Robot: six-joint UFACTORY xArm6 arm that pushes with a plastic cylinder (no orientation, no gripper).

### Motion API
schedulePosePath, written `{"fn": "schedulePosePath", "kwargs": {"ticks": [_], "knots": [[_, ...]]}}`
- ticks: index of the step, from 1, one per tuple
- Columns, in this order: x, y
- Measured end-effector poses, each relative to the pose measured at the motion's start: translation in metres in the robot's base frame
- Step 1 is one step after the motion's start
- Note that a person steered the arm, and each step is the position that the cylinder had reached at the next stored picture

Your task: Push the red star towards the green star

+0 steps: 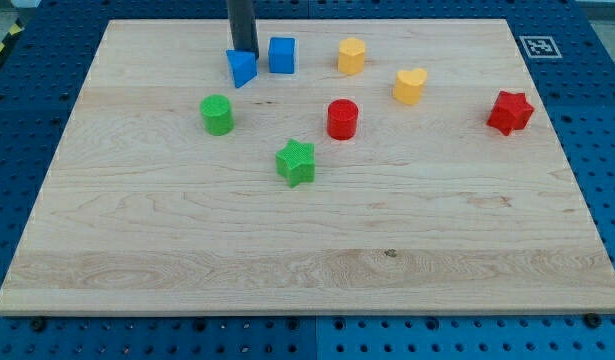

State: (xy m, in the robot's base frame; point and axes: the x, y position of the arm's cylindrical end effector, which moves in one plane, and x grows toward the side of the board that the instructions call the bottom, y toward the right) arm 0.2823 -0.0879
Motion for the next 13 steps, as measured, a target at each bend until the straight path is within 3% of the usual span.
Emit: {"fn": "schedulePosePath", "kwargs": {"ticks": [1,3,5,6,7,8,10,12,13], "knots": [[0.009,-0.001],[-0.080,-0.001],[-0.085,0.118],[-0.060,0.192],[-0.007,0.253],[0.066,0.278],[0.071,0.296],[0.065,0.365],[0.070,0.358]]}}
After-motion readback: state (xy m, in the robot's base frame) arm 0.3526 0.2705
